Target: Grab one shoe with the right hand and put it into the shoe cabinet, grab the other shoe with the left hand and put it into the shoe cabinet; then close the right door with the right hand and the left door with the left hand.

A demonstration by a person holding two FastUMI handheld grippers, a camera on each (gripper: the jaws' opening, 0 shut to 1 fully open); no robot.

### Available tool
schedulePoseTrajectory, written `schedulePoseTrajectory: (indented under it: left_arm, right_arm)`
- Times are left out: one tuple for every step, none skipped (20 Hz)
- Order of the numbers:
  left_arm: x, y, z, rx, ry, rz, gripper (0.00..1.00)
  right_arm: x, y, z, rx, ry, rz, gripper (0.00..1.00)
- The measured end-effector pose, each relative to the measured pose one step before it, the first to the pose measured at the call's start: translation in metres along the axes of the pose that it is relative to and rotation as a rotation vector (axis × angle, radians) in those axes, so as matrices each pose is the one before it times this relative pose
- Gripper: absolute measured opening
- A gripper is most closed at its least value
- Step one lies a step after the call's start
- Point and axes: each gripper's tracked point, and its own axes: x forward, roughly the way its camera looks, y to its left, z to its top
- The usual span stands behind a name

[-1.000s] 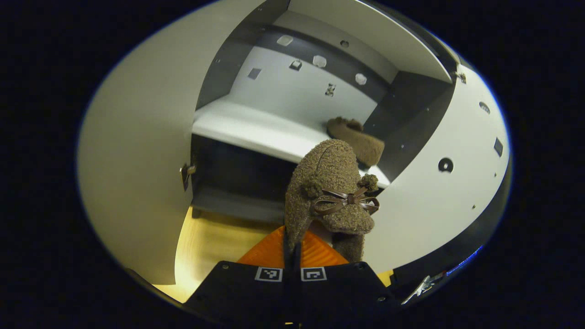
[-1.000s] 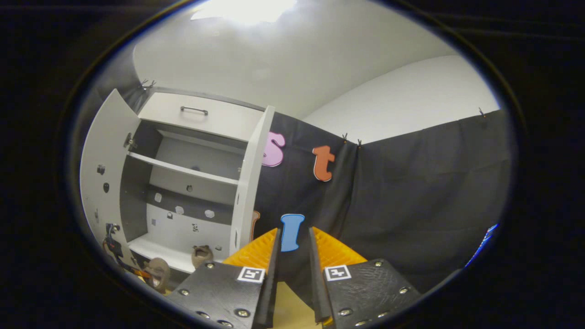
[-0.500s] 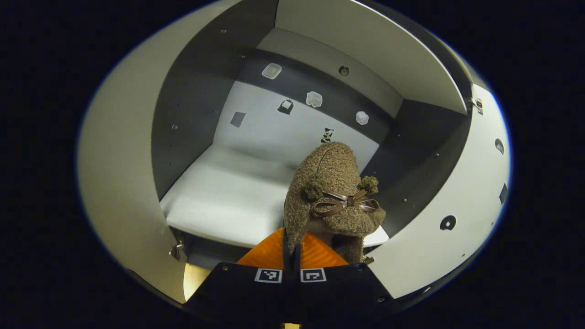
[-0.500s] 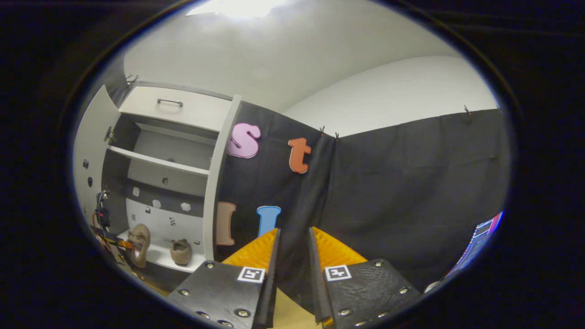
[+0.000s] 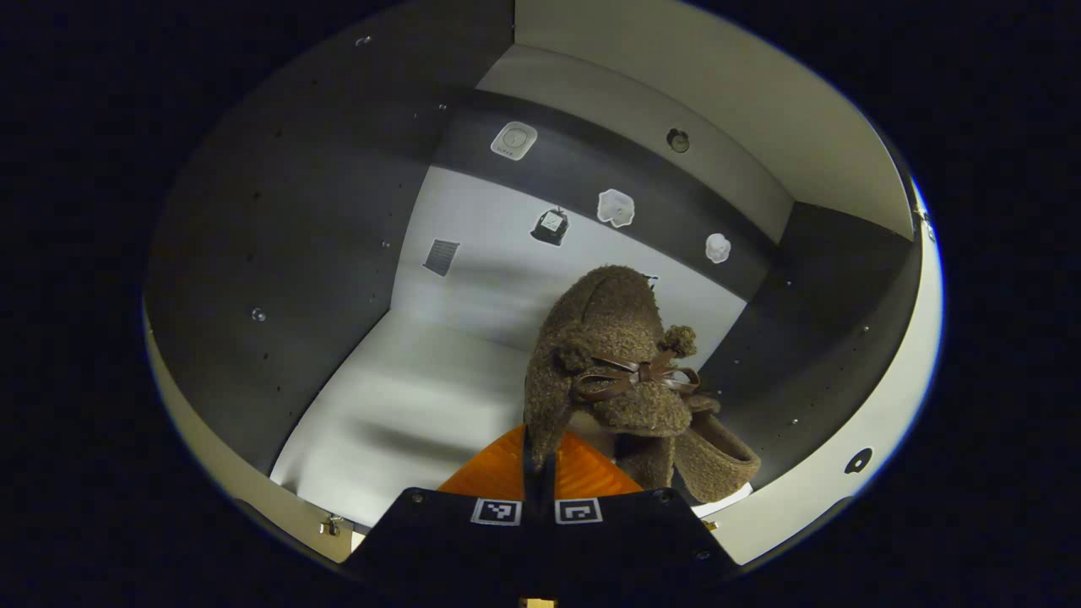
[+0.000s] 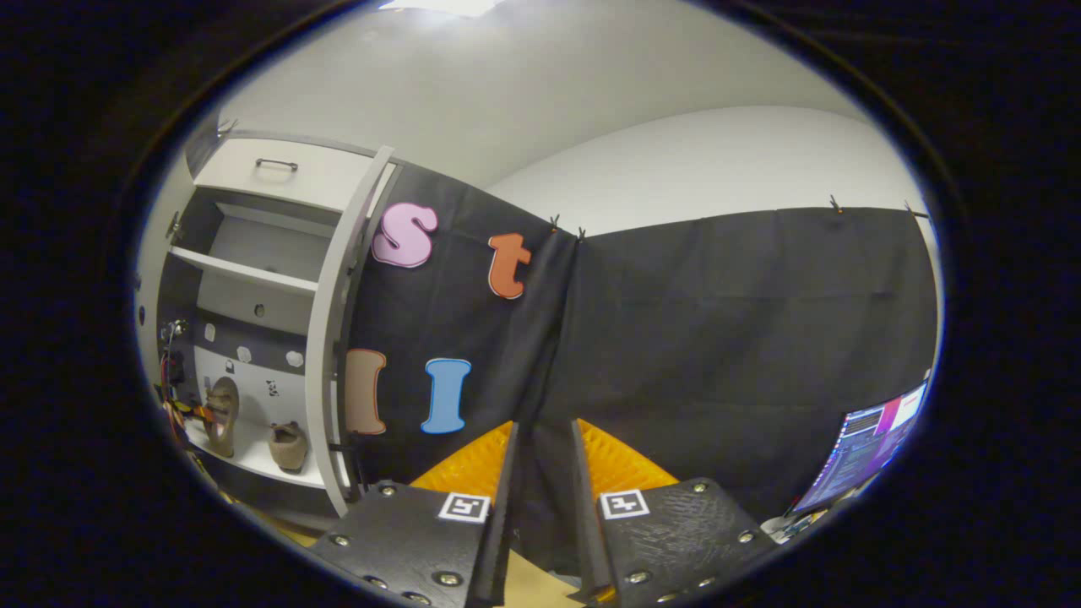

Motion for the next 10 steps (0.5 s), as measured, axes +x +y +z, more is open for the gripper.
schedulePoseTrajectory:
  left_arm:
    - [0.00415,0.00127,0.00053,-0.01172,-0.00331,0.00023,0.0]
    - [0.00275,0.00085,0.00123,-0.0022,-0.00267,0.00105,0.0]
    - [0.0029,0.00202,-0.0001,0.00785,-0.00015,0.0047,0.0]
    - [0.002,0.00177,0.00015,0.01321,0.00029,0.00734,0.0]
    - [0.00212,0.00178,-0.00031,0.01335,0.00076,0.00771,0.0]
    - [0.00271,0.00027,-0.00007,0.01192,0.00058,0.00487,0.0]
    - [0.00237,0.00027,0.00001,0.00988,0.00054,0.0032,0.0]
    - [0.00285,0.00003,0.0003,0.01077,0.00133,0.00096,0.0]
    - [0.00217,-0.00001,-0.0012,0.01412,0.00486,0.0015,0.0]
    - [0.00285,0.00066,-0.00026,0.01312,0.00175,0.00474,0.0]
  right_arm:
    - [-0.00081,-0.00191,-0.00248,-0.0053,0.00744,-0.00555,0.33]
    - [0.00071,-0.00123,-0.0026,-0.00554,0.00642,-0.00384,0.33]
    - [-0.00037,-0.00105,-0.00143,-0.00378,0.00422,-0.00321,0.33]
    - [0.00044,-0.00021,-0.00167,-0.00241,0.00352,-0.00247,0.34]
    - [-0.00002,-0.00031,-0.00151,-0.00117,0.00299,-0.00178,0.34]
    - [0.0011,-0.00059,-0.00102,-0.00041,0.00255,-0.00186,0.34]
    - [-0.00003,-0.00029,-0.00061,-0.00048,0.00197,-0.00133,0.34]
    - [0.00149,-0.00026,-0.00104,-0.00141,0.0022,-0.00131,0.33]
    - [0.00066,-0.00065,-0.00067,-0.0015,0.00158,-0.00241,0.33]
    - [0.00089,-0.00047,-0.00059,0.00017,0.00083,-0.00219,0.33]
